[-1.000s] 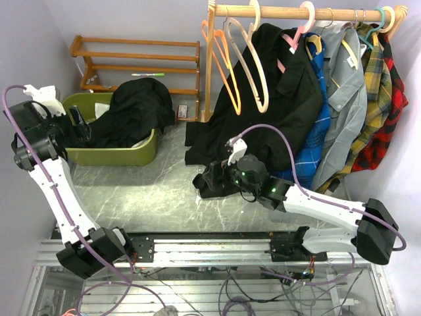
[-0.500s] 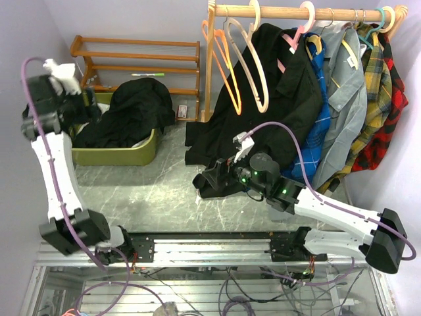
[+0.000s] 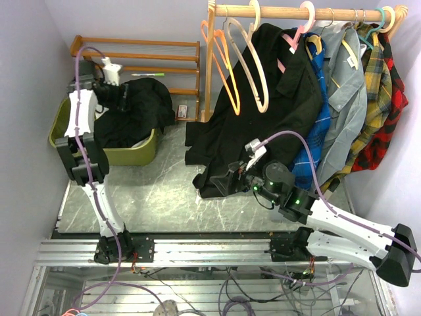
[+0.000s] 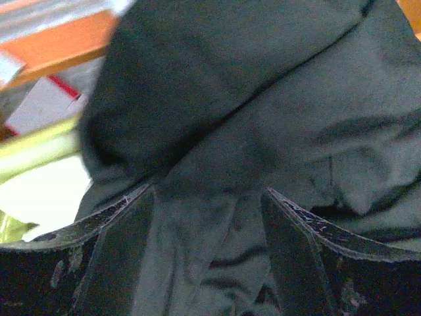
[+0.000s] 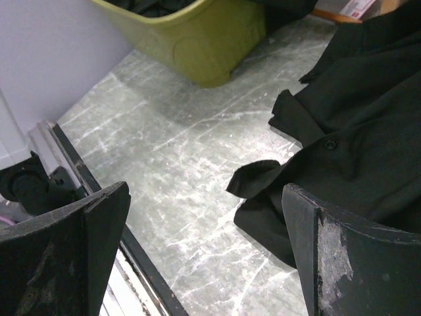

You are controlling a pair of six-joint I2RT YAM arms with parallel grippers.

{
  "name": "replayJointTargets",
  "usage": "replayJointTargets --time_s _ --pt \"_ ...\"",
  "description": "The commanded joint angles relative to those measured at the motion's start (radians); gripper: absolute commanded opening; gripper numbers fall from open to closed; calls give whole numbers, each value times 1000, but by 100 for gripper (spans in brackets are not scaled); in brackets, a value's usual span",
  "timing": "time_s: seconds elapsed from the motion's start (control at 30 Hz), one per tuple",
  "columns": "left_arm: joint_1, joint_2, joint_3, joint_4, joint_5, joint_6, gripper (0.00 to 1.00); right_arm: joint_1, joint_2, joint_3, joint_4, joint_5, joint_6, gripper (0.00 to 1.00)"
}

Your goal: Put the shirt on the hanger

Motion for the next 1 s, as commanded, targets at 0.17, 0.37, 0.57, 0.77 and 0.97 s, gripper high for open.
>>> replayJointTargets --time_s 0.17,0.37,0.57,0.77,0.97 --pt "-109 100 28 123 -134 173 74 -4 99 66 -54 27 -20 100" --pt "-115 88 -65 215 -195 203 71 -5 162 67 0 -28 -12 100" --pt "-121 10 -107 174 -170 236 7 -4 249 111 -11 -53 -3 100" --pt "-139 -338 -162 217 -81 176 7 -2 213 70 183 -322 -21 100" --pt "-146 -421 65 48 -146 127 7 22 232 54 365 -367 -115 100"
